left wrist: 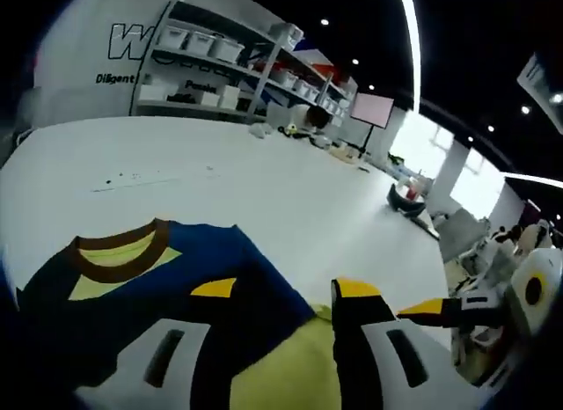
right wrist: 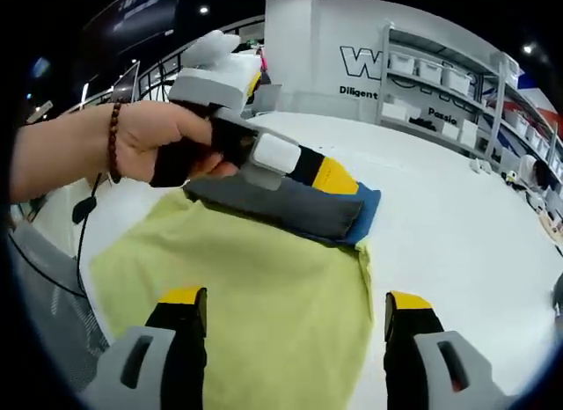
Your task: Fold the garment on the visible template until the final outline fits inside the template.
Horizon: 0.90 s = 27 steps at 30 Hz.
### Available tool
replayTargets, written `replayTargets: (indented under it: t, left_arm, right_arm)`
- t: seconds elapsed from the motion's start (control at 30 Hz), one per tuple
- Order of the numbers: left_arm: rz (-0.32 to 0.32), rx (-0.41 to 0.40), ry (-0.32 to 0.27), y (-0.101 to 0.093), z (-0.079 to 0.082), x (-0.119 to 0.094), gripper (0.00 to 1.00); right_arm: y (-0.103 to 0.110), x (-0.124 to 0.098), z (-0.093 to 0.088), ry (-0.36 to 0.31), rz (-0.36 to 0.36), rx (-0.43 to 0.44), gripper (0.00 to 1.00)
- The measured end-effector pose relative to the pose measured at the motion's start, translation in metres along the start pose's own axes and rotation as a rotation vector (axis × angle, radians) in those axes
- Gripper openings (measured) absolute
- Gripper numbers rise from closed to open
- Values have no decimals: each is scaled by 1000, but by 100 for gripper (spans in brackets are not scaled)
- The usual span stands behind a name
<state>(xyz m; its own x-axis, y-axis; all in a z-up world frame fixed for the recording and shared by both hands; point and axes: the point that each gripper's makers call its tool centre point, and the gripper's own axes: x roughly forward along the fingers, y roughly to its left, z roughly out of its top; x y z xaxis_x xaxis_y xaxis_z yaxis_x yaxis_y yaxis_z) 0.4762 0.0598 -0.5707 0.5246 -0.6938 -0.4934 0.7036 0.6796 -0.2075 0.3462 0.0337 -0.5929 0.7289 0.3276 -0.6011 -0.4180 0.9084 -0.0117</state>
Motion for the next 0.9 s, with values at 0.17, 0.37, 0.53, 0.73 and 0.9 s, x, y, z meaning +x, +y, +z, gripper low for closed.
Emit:
replayTargets:
  t: [0.17, 0.37, 0.53, 0.73, 0.9]
  left_arm:
    - [3, -36, -36, 6, 1, -20, 46]
    - [35, 18, -53, 21, -3, -52, 52]
    - [57, 6, -73, 35, -12, -84, 57]
    - [46, -128, -75, 42, -32, -113, 63]
    - [73, -161, -64, 49, -47, -135, 67]
  right_arm:
    - [1, -1, 1, 4, -15, -61, 82]
    - [3, -2, 5, -2, -8, -59, 80]
    - [0, -7, 17, -31, -11, -79, 77]
    - [-1, -10, 22, -47, 3, -87, 78]
    - [3, -15, 30, -102, 34, -49, 78]
